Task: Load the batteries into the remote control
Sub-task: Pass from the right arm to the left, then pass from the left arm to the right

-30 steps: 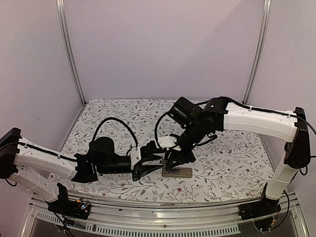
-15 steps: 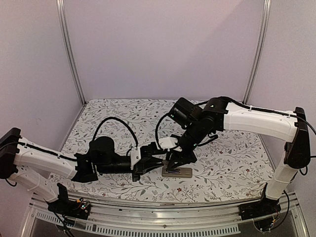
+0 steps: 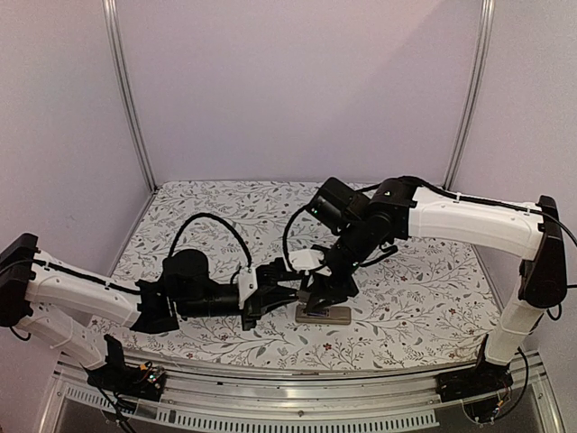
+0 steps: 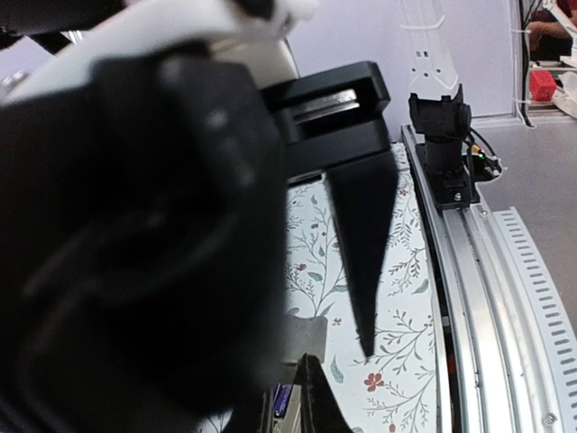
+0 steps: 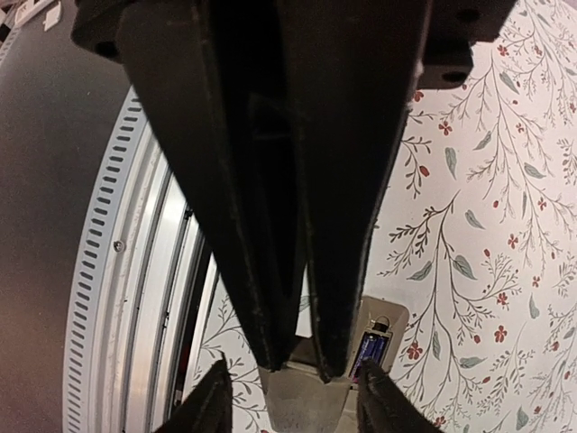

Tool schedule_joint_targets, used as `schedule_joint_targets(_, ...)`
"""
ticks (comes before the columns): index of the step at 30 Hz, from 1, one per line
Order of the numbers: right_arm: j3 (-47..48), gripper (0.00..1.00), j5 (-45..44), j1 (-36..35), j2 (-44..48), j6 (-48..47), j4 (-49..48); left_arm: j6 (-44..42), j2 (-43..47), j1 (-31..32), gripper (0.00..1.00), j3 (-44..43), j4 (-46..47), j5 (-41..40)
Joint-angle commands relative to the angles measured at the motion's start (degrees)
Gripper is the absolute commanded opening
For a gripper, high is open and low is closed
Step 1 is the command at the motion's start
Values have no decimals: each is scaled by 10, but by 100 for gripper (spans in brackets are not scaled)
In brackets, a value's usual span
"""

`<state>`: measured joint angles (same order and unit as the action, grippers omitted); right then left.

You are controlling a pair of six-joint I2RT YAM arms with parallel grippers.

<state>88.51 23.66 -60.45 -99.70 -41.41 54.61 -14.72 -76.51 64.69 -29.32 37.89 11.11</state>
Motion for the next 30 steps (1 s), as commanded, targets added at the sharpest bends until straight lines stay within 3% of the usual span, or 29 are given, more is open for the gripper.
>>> schedule_joint_targets(1,11,63,-13,-4,29,12,-15,12,4,-6,0,10,28,-15)
schedule_joint_targets(6,8,97,-28,-3,63,22,-39,32,29,-6,0,29,69,-15)
schedule_joint_targets(7,5,99,-28,-2,73,26,-54,40,33,-5,0,36,89,-13)
schedule_joint_targets(14,-58,99,-25,27,185,144,-234,81,31,-5,0,62,221,11)
schedule_joint_targets(18,-120,99,-5,28,255,164,-308,83,25,-5,0,63,272,16)
schedule_joint_targets(20,-125,98,-4,28,265,179,-313,80,23,-5,0,58,274,14)
schedule_joint_targets(25,-94,77,14,17,233,216,-268,74,21,-6,0,57,279,6)
schedule_joint_targets(30,-99,75,2,-17,209,185,-251,72,25,-6,0,59,279,9)
